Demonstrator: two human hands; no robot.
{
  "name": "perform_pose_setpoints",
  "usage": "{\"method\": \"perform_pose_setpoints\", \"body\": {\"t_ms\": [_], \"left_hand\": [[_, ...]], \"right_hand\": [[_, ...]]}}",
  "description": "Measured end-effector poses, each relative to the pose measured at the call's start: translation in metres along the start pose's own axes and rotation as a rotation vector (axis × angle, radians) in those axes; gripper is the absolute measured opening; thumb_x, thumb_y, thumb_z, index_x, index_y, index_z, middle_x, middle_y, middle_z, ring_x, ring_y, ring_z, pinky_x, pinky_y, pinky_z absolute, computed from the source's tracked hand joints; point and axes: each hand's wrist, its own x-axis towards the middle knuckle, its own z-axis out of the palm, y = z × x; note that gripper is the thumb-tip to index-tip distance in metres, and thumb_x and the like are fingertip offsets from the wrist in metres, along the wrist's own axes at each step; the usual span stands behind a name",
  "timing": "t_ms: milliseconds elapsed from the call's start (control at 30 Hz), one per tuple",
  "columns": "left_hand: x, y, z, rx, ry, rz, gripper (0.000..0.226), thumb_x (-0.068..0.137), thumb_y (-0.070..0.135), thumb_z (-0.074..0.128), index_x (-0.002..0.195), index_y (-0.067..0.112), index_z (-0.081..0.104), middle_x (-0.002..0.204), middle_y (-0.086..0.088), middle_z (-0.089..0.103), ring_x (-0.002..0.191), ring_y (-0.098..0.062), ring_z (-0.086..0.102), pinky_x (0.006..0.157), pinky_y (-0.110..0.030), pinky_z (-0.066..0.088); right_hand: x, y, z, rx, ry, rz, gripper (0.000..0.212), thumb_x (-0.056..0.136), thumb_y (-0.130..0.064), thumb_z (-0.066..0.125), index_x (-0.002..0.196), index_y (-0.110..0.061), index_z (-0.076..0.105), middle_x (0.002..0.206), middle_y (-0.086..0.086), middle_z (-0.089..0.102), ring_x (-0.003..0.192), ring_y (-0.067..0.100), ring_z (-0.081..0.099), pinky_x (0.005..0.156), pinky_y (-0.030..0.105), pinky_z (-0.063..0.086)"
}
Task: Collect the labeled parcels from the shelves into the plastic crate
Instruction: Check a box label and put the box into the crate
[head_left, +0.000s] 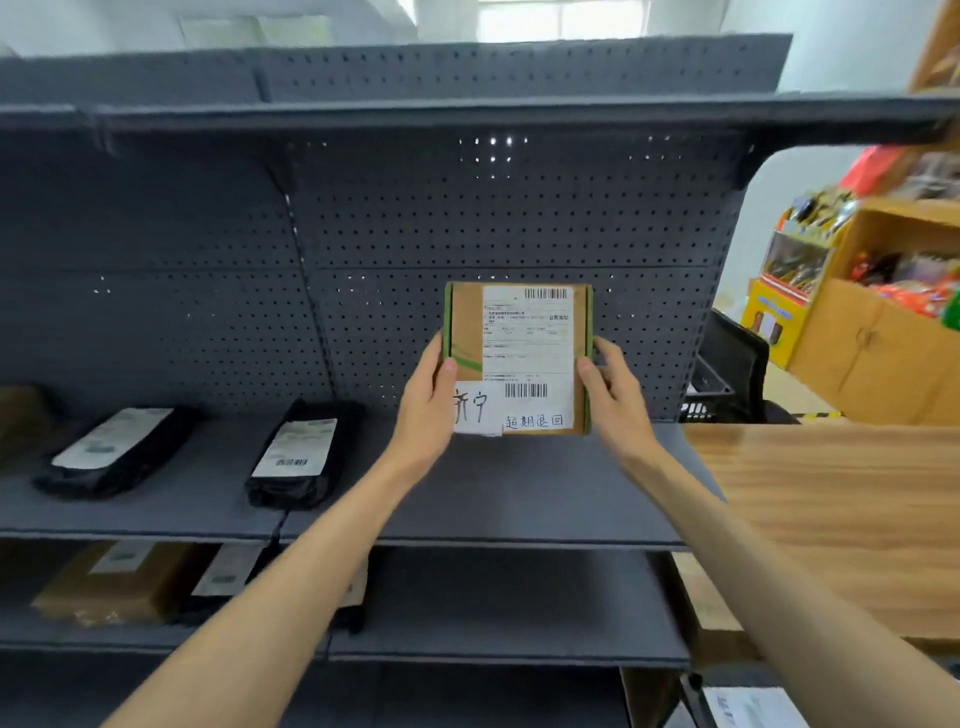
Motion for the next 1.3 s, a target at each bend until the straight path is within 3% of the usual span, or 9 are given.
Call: {"method": "perform_pose_setpoints", "body": {"t_ms": [133, 367, 467, 600, 967, 1300], "left_hand": [[0.032, 0.030, -0.002, -0.007, 0.031, 0.037, 0.045, 0.111, 0.014, 0.032, 0.154, 0.022, 0.040, 0.144, 0.012, 0.055, 0.132, 0.002, 0.049, 0.114, -0.018, 0.037], [0.059, 0.057, 0.000, -0.026, 0.048, 0.052, 0.047, 0.111, 0.017, 0.033, 0.157, 0.020, 0.032, 0.151, 0.008, 0.049, 0.135, -0.004, 0.048, 0.117, -0.029, 0.037], [0.065, 0.060, 0.002, -0.027, 0.050, 0.057, 0.047, 0.111, 0.017, 0.033, 0.157, 0.021, 0.032, 0.149, 0.010, 0.049, 0.130, 0.000, 0.051, 0.111, -0.018, 0.041], [0.070, 0.054, 0.002, -0.019, 0.056, 0.052, 0.048, 0.110, 0.021, 0.034, 0.158, 0.022, 0.031, 0.154, 0.005, 0.047, 0.139, -0.009, 0.046, 0.119, -0.038, 0.036], [0.075, 0.054, 0.000, -0.023, 0.070, 0.050, 0.049, 0.110, 0.021, 0.035, 0.159, 0.022, 0.028, 0.157, 0.006, 0.042, 0.143, -0.010, 0.041, 0.121, -0.041, 0.033], [0.080, 0.048, 0.012, -0.043, 0.003, 0.061, 0.050, 0.110, 0.016, 0.036, 0.159, 0.021, 0.027, 0.153, 0.003, 0.047, 0.138, -0.008, 0.048, 0.117, -0.031, 0.037]], "right_hand": [[0.032, -0.034, -0.007, -0.010, 0.013, -0.073, 0.032, 0.106, -0.027, 0.041, 0.138, -0.026, 0.045, 0.133, -0.005, 0.059, 0.122, 0.013, 0.056, 0.104, 0.046, 0.046], [0.060, -0.061, -0.013, -0.022, 0.046, -0.102, 0.042, 0.106, -0.028, 0.042, 0.146, -0.019, 0.040, 0.140, 0.002, 0.054, 0.127, 0.018, 0.053, 0.106, 0.048, 0.045], [0.065, -0.066, -0.016, -0.031, 0.048, -0.115, 0.043, 0.106, -0.028, 0.041, 0.147, -0.018, 0.039, 0.140, 0.004, 0.054, 0.128, 0.019, 0.051, 0.108, 0.047, 0.043], [0.069, -0.066, -0.018, -0.029, 0.053, -0.112, 0.045, 0.106, -0.028, 0.041, 0.149, -0.017, 0.037, 0.142, 0.007, 0.053, 0.130, 0.021, 0.050, 0.110, 0.047, 0.042], [0.077, -0.064, -0.013, 0.005, 0.040, -0.145, 0.040, 0.106, -0.025, 0.041, 0.146, -0.019, 0.040, 0.140, 0.000, 0.054, 0.128, 0.017, 0.051, 0.109, 0.044, 0.043], [0.085, -0.048, -0.025, -0.022, 0.060, -0.126, 0.039, 0.106, -0.027, 0.041, 0.145, -0.020, 0.041, 0.138, 0.000, 0.056, 0.126, 0.018, 0.054, 0.108, 0.046, 0.044]]}}
